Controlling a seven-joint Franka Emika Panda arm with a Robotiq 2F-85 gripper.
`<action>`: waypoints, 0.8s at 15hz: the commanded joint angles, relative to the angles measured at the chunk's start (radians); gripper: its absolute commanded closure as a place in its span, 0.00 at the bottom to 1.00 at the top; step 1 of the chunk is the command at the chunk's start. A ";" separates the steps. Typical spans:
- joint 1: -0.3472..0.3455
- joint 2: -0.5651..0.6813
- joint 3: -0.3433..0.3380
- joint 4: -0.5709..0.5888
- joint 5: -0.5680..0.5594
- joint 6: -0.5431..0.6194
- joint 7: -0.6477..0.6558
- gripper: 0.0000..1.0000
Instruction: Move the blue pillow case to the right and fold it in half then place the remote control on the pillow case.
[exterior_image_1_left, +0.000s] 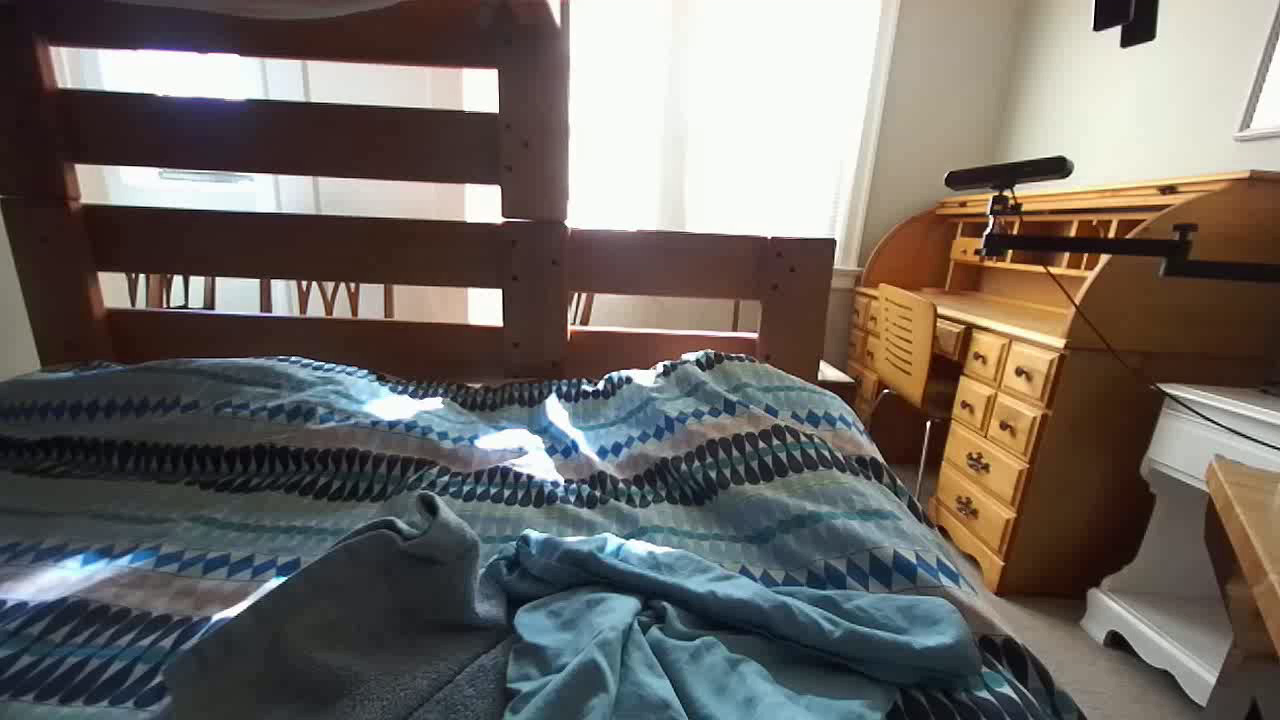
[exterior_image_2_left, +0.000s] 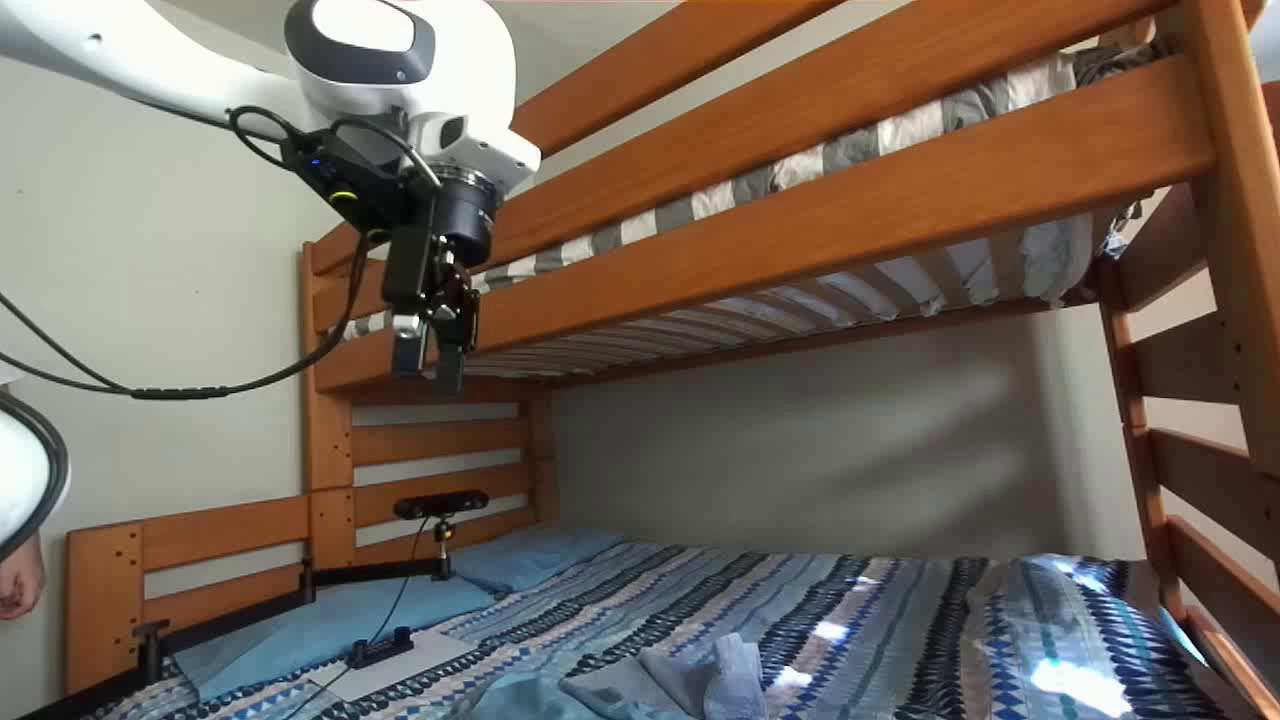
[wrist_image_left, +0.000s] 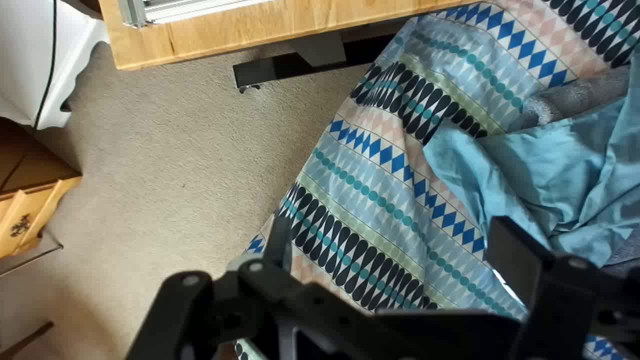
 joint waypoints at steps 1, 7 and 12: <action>0.010 0.002 -0.008 0.002 -0.004 -0.002 0.005 0.00; 0.029 0.025 -0.005 -0.018 -0.014 0.106 -0.052 0.00; 0.146 0.145 0.028 -0.069 0.050 0.375 -0.184 0.00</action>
